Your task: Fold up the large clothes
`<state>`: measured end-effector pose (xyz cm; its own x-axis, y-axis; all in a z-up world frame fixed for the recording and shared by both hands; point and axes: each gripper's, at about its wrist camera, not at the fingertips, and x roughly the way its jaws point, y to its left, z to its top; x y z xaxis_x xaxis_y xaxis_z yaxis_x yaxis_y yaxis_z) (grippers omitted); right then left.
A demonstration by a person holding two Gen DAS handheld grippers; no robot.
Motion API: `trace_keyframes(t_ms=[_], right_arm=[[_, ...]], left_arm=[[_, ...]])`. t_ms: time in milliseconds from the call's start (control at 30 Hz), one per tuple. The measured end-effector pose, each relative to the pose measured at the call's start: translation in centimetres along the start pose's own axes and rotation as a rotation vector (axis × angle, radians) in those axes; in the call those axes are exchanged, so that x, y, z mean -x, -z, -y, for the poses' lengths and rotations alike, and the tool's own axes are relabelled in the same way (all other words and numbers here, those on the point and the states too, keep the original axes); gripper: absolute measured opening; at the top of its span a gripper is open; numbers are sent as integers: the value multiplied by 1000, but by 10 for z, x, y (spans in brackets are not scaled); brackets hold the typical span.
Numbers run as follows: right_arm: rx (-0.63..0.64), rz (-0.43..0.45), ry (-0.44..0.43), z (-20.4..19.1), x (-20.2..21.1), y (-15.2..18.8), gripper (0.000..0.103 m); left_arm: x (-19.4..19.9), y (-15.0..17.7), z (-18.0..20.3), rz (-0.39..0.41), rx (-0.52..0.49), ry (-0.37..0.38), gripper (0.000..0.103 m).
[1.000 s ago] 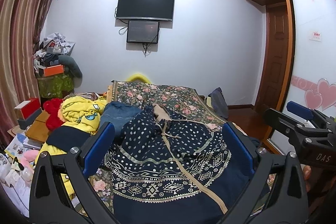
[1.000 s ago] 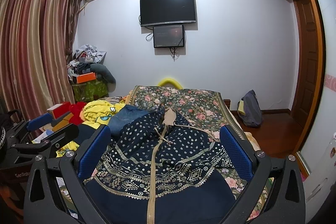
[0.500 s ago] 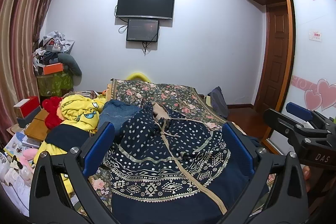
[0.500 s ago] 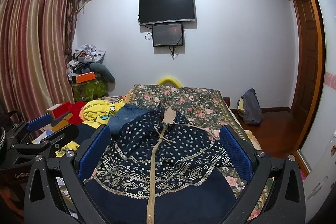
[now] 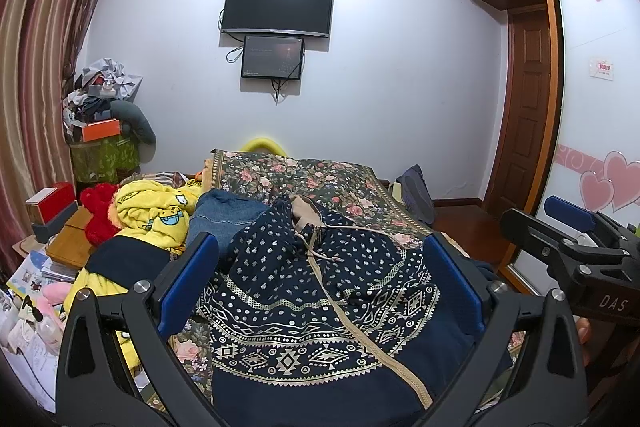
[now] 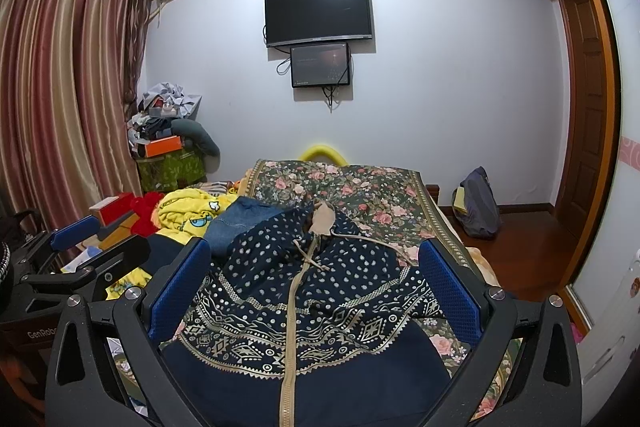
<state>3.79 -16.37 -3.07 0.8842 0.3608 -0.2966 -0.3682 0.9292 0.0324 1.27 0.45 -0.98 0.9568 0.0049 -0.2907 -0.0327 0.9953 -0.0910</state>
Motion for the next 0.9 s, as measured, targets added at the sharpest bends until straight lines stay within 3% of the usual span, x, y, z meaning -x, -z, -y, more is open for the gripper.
trace_keyframes(t_ms=[533, 900], right_arm=[[-6, -40, -4, 1, -19, 1, 103], [-9, -101, -24, 3, -68, -5, 103]], left_arm=[[-16, 0, -9, -25, 13, -9, 103], [-68, -5, -49, -89, 81, -56, 103]])
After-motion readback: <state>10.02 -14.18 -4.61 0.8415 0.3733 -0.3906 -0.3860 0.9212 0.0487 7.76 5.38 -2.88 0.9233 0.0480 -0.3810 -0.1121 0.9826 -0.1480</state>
